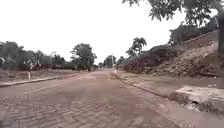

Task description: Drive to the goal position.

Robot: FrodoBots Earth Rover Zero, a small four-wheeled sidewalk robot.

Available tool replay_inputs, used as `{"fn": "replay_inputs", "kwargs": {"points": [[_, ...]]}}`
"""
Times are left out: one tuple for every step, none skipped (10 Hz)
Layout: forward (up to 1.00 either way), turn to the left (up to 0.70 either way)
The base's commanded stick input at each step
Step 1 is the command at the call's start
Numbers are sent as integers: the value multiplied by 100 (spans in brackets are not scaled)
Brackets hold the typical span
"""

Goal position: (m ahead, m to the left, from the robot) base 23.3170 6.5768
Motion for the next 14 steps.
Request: {"fn": "replay_inputs", "kwargs": {"points": [[100,27],[100,27],[100,17],[100,0],[100,0],[100,0],[100,0],[100,0],[100,0],[100,0],[100,0],[100,0],[100,0],[100,0]]}}
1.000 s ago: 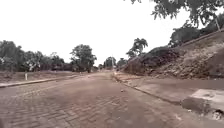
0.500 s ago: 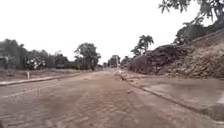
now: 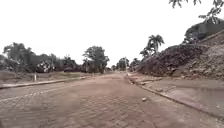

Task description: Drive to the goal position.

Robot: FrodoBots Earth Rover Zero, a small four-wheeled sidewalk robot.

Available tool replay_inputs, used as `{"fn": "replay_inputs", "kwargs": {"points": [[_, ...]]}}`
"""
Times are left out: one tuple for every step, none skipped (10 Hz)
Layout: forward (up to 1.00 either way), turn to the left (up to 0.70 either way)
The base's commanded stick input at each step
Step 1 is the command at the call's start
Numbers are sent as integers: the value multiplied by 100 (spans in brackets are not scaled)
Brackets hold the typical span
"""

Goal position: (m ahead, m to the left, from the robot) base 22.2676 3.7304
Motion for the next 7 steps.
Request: {"fn": "replay_inputs", "kwargs": {"points": [[100,0],[100,0],[100,0],[100,0],[100,0],[100,0],[100,0]]}}
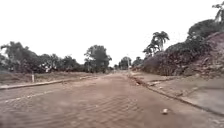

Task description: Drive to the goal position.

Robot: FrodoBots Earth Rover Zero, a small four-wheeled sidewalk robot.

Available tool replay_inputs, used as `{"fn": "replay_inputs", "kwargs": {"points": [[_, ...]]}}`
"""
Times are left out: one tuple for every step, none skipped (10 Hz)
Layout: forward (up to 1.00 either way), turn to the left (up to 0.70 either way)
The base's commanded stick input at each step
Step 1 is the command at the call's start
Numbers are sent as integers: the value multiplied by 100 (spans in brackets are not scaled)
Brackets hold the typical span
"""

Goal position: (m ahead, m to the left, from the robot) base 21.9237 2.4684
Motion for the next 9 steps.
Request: {"fn": "replay_inputs", "kwargs": {"points": [[100,0],[100,0],[100,0],[100,0],[100,0],[100,0],[100,0],[100,0],[100,0]]}}
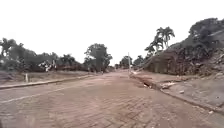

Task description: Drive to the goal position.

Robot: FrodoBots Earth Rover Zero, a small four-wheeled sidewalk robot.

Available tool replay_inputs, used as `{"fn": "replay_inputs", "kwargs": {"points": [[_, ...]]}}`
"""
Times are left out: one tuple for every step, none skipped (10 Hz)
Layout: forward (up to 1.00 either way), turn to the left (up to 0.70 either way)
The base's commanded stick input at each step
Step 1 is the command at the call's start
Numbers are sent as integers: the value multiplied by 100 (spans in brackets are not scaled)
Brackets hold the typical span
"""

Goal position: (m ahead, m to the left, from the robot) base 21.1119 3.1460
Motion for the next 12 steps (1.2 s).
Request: {"fn": "replay_inputs", "kwargs": {"points": [[100,0],[100,0],[100,0],[100,0],[100,0],[100,0],[100,0],[100,0],[100,0],[100,0],[100,0],[100,0]]}}
